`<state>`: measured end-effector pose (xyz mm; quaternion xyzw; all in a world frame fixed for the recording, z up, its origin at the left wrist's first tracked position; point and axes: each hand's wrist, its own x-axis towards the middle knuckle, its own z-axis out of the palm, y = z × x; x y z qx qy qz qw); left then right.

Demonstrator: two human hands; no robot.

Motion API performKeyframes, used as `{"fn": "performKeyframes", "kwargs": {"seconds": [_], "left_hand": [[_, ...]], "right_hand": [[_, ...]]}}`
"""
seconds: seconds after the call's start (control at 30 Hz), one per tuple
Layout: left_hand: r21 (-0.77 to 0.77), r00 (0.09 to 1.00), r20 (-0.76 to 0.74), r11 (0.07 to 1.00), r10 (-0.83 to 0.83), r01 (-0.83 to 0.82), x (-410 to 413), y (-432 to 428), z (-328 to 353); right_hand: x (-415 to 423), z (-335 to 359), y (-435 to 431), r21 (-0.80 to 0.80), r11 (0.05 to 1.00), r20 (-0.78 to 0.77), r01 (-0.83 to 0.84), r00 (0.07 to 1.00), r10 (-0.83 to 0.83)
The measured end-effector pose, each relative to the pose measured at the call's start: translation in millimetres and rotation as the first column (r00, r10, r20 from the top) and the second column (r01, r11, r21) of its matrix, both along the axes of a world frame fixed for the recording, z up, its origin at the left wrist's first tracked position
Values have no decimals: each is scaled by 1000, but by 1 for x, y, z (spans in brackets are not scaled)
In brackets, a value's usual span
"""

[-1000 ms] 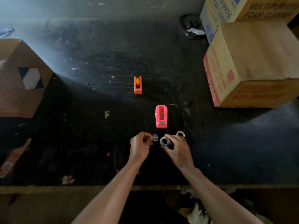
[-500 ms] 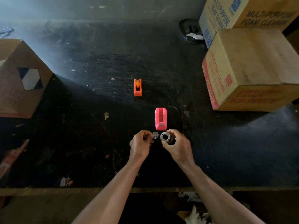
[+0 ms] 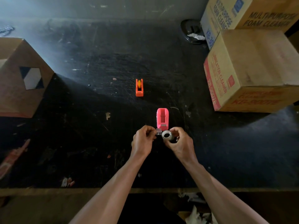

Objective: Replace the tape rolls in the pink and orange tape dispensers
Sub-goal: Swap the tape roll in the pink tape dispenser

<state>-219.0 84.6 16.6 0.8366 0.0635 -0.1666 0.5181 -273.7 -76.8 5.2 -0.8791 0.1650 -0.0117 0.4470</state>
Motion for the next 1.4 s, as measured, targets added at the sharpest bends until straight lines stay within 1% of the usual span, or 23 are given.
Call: {"fn": "performKeyframes", "kwargs": {"seconds": [0.13, 0.33, 0.43, 0.63, 0.83, 1.0, 1.13, 1.4], "left_hand": [[-10, 1000, -9, 1000, -15, 15, 3, 1, 7], [17, 999, -4, 999, -42, 42, 3, 0, 8], [11, 998, 11, 998, -58, 58, 4, 0, 10], [2, 991, 37, 992, -127, 127, 12, 2, 16], [37, 984, 27, 984, -178, 177, 18, -1, 19], [50, 978, 48, 978, -204, 202, 21, -7, 21], [27, 979, 43, 979, -201, 200, 21, -7, 21], [61, 973, 52, 973, -227, 223, 22, -6, 21]], "right_hand": [[2, 3, 0, -14, 1000, 37, -9, 999, 10], [3, 6, -1, -37, 998, 99, -48, 994, 51], [6, 9, -3, -37, 996, 100, -79, 992, 82], [13, 14, -6, 15, 994, 112, -108, 988, 106], [21, 16, -11, 27, 990, 101, -136, 986, 133], [24, 17, -14, 31, 987, 88, -157, 984, 154], [25, 18, -16, 43, 988, 87, -149, 986, 145], [25, 20, -16, 62, 984, 94, -166, 983, 160]]}}
